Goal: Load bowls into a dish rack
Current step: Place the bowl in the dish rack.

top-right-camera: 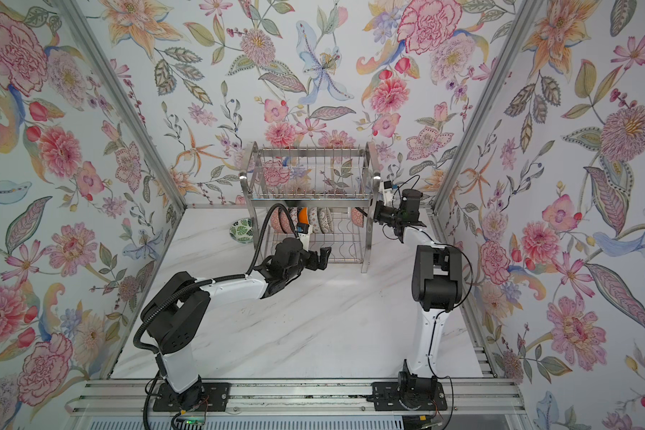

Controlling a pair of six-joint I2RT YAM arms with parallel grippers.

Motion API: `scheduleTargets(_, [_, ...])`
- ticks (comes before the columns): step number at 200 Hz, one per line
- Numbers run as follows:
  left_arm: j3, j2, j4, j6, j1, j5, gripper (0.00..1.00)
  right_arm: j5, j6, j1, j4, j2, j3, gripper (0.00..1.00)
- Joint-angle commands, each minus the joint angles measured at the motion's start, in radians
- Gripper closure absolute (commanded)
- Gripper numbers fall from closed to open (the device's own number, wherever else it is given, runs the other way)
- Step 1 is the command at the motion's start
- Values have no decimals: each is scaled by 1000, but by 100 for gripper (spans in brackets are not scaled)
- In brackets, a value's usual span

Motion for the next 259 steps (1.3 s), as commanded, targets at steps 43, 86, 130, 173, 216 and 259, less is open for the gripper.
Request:
scheduleTargets(43, [0,-26,-33,31,-10,-29,1,-91,184,17,319,78,-21,100])
scheduleTargets(86, [-16,-44,-65,46,-10,-48,1,-101,240,21,397,119,-17,100])
scheduleTargets(130, [-13,-51,-90,56,-11,-63,1,-126,306,38,460,183,31,100])
scheduleTargets(173, [-4,-44,-102,49,-10,-62,1,-130,363,65,528,218,38,100])
scheduleTargets(216, [6,-39,-113,48,-10,-59,1,-119,402,92,573,252,53,100])
scheduleTargets(259, [-6,-51,-121,47,-11,-62,1,-99,507,93,682,304,85,100])
